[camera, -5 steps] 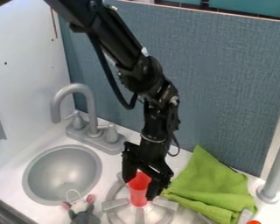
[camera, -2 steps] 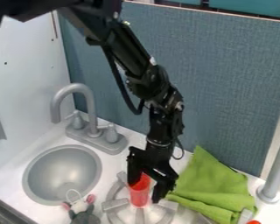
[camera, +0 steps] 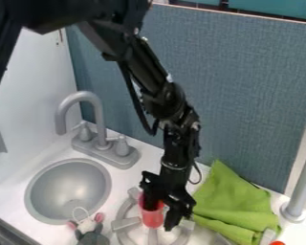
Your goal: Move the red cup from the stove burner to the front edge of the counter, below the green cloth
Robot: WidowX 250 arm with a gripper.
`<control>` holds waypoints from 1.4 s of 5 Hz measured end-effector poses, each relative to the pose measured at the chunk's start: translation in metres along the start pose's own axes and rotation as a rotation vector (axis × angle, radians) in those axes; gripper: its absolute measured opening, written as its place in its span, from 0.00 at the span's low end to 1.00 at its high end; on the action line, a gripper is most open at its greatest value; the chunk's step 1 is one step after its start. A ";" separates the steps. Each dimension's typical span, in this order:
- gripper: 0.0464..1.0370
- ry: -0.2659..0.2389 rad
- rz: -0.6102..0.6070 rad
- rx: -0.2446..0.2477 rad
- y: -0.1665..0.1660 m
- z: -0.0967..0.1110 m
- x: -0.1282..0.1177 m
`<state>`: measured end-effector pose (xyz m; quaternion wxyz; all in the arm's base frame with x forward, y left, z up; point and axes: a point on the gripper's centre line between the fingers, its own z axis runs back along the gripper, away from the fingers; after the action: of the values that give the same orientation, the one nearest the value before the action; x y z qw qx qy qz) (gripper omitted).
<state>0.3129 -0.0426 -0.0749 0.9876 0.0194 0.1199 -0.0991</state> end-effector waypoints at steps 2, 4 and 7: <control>0.17 -0.008 0.000 -0.003 0.000 -0.001 -0.002; 0.06 0.041 -0.068 0.018 -0.008 0.027 -0.017; 0.06 0.006 -0.161 -0.011 -0.068 0.026 -0.043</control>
<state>0.2648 -0.1031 -0.0400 0.9762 0.0047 0.1247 -0.1774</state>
